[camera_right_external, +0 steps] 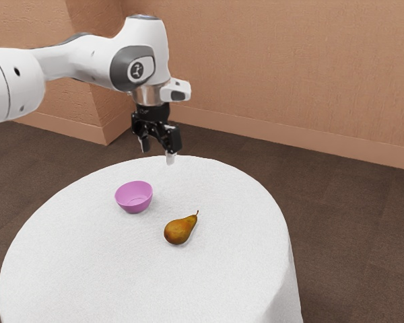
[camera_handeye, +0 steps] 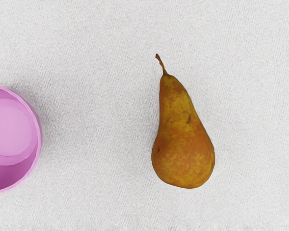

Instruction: Place the pear in the bowl.

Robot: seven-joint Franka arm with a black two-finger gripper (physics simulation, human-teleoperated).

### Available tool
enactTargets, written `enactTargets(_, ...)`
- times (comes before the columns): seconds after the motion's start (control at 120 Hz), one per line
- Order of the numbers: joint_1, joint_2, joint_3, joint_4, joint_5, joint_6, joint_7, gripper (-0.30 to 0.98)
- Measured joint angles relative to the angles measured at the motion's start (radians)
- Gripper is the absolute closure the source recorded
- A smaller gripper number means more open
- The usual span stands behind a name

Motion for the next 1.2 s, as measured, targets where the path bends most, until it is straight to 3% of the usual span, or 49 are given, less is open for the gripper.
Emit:
enactTargets(0.183,-0.083,-0.148,0.007,-0.29,0.008,0.071,-0.098,0.0)
enactTargets(0.45,-0.142,-0.157,0.034,-0.425,0.016,0.113,-0.211,0.0)
enactTargets(0.775,-0.133,-0.026,0.04,-0.41,0.016,0.326,-0.217,0.0)
enactTargets(1.2,-0.112,0.108,0.04,-0.36,-0.022,0.426,-0.167,0.0)
